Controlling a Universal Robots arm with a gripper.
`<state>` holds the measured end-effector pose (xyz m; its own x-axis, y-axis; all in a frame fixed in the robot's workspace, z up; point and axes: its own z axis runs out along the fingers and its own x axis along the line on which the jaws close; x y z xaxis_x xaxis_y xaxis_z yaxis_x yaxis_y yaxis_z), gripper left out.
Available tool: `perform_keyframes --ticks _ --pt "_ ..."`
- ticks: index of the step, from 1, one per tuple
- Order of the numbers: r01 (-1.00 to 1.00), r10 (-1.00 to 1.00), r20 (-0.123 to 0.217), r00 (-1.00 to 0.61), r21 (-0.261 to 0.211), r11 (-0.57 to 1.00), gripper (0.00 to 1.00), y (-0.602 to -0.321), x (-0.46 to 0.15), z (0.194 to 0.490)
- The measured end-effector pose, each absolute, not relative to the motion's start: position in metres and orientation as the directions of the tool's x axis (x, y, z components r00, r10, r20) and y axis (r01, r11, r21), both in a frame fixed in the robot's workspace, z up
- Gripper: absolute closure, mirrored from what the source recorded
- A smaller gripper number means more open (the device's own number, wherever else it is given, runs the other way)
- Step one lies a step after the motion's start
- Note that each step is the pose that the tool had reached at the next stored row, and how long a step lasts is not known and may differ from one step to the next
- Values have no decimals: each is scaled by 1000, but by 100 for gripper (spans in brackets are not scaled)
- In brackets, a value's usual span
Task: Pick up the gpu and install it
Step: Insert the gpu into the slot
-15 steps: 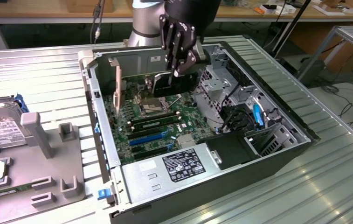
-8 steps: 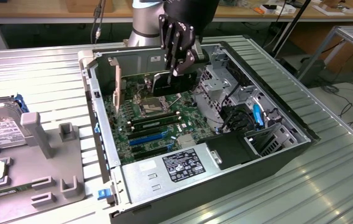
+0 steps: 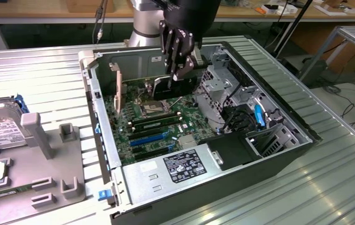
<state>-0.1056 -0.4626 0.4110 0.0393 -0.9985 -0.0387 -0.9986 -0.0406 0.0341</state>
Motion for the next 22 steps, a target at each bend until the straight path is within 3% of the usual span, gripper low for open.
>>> perform_keyframes --ticks 22 --pt "-1000 -999 -39 4 31 -5 73 -458 -105 376"
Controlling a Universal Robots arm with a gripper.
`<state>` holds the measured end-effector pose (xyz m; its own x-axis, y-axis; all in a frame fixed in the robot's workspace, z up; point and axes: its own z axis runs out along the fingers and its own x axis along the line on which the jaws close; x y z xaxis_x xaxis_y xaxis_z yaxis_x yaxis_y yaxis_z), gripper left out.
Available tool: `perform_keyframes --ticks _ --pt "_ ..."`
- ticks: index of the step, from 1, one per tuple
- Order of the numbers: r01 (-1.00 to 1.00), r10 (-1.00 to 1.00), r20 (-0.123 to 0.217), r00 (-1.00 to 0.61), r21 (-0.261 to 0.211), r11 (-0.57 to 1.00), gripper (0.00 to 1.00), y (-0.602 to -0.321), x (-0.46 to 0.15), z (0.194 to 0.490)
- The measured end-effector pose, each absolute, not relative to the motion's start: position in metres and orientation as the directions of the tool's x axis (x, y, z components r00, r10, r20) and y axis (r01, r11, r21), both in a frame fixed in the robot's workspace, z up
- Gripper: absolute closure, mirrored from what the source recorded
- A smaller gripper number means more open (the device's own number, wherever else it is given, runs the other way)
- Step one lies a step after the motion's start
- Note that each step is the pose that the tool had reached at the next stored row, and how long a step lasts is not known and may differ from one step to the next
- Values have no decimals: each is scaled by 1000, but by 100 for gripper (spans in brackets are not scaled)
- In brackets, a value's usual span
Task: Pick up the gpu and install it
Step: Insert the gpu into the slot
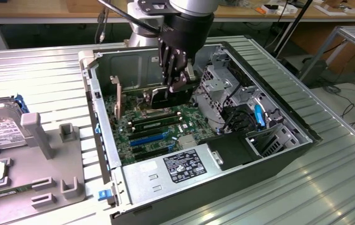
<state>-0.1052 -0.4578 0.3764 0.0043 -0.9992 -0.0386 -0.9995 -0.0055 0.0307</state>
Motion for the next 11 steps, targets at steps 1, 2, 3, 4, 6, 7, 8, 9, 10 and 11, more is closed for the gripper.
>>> perform_keyframes --ticks 1,2,3,4,6,7,8,9,10,11 --pt "-1000 -999 -39 3 29 -4 73 -458 -105 375" --pt "-1000 -999 -39 2 27 -3 73 -458 -105 373" --pt "-1000 -999 -39 1 24 -2 73 -458 -105 370" --pt "-1000 -999 -39 0 22 -1 73 -458 -105 368" --pt "-1000 -999 -39 -2 17 1 73 -458 -106 364" --pt "-1000 -999 -39 -3 15 2 73 -458 -106 363" --pt "-1000 -999 -39 -3 13 3 73 -458 -106 361" --pt "-1000 -999 -39 -4 10 3 73 -458 -107 359" --pt "-1000 -999 -38 -4 8 4 73 -458 -107 357" --pt "-1000 -999 -39 -5 7 4 73 -458 -107 357"
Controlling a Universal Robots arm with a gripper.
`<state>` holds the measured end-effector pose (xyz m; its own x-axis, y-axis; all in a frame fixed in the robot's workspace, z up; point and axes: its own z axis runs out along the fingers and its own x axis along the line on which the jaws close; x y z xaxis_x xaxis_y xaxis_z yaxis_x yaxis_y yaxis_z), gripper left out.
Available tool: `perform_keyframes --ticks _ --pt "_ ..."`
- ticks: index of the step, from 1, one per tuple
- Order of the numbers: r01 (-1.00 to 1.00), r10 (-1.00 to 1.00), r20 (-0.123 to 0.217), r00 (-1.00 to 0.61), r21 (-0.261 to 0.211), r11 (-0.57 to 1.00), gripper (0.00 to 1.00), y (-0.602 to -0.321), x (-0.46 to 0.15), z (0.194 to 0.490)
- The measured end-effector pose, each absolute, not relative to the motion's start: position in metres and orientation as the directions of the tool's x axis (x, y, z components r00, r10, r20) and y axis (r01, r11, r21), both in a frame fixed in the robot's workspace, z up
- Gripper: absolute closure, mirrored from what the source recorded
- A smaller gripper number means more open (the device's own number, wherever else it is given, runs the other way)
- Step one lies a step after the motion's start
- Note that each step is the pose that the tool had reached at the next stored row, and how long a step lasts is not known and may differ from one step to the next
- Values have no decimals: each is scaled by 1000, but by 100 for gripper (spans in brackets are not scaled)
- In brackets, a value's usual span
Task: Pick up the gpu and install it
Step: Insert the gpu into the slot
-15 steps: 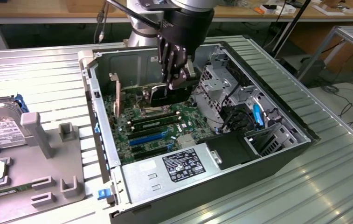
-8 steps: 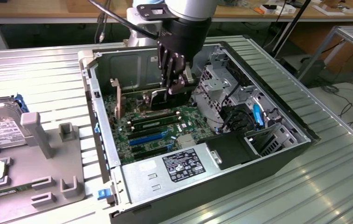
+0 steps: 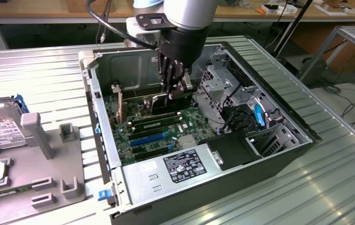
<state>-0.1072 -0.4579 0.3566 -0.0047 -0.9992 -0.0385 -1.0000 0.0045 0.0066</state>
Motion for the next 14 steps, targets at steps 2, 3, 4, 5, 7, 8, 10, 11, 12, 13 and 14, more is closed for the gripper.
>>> perform_keyframes --ticks 2,3,4,5,7,8,10,11,12,13,14 --pt "-1000 -999 -39 -5 3 5 73 -458 -108 355" --pt "-1000 -999 -39 -6 0 6 73 -458 -108 354" --pt "-1000 -999 -38 -6 -2 6 73 -458 -109 353" --pt "-1000 -999 -38 -7 -3 7 73 -458 -110 353" --pt "-1000 -999 -39 -7 -3 8 73 -458 -110 352" --pt "-1000 -999 -39 -8 -3 8 73 -458 -110 352" --pt "-1000 -999 -39 -8 -4 8 73 -458 -112 352" --pt "-1000 -999 -38 -7 -4 8 73 -458 -113 351" --pt "-1000 -999 -38 -8 -4 8 73 -458 -114 351" --pt "-1000 -999 -37 -7 -5 8 73 -458 -115 349" --pt "-1000 -999 -36 -7 -7 8 73 -458 -116 348"
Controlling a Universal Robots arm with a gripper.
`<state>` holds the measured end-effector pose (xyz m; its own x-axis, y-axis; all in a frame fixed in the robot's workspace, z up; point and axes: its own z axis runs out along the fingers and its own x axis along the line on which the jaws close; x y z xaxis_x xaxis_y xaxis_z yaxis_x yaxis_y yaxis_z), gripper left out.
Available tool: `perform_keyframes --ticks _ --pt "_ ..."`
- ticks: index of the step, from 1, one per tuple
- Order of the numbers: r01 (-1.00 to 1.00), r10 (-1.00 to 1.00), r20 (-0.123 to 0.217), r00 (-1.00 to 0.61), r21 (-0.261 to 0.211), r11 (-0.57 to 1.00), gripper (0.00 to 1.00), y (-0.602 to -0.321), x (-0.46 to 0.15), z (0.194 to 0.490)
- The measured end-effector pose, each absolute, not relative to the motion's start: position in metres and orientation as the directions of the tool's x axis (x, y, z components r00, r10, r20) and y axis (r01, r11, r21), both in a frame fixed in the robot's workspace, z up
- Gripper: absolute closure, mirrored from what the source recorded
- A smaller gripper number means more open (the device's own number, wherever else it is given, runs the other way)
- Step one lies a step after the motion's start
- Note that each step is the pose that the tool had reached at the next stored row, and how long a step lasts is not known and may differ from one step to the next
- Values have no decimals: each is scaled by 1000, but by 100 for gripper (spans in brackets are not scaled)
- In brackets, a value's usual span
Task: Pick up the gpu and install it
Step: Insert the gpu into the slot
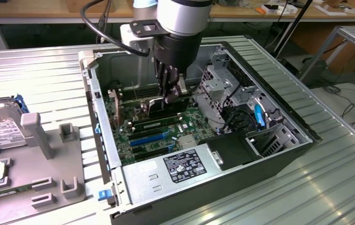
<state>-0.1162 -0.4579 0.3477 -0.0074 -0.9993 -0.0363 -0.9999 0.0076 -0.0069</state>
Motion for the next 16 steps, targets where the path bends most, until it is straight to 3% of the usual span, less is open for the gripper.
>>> perform_keyframes --ticks 16 --pt "-999 -999 -27 -41 -15 41 73 -458 -122 317"
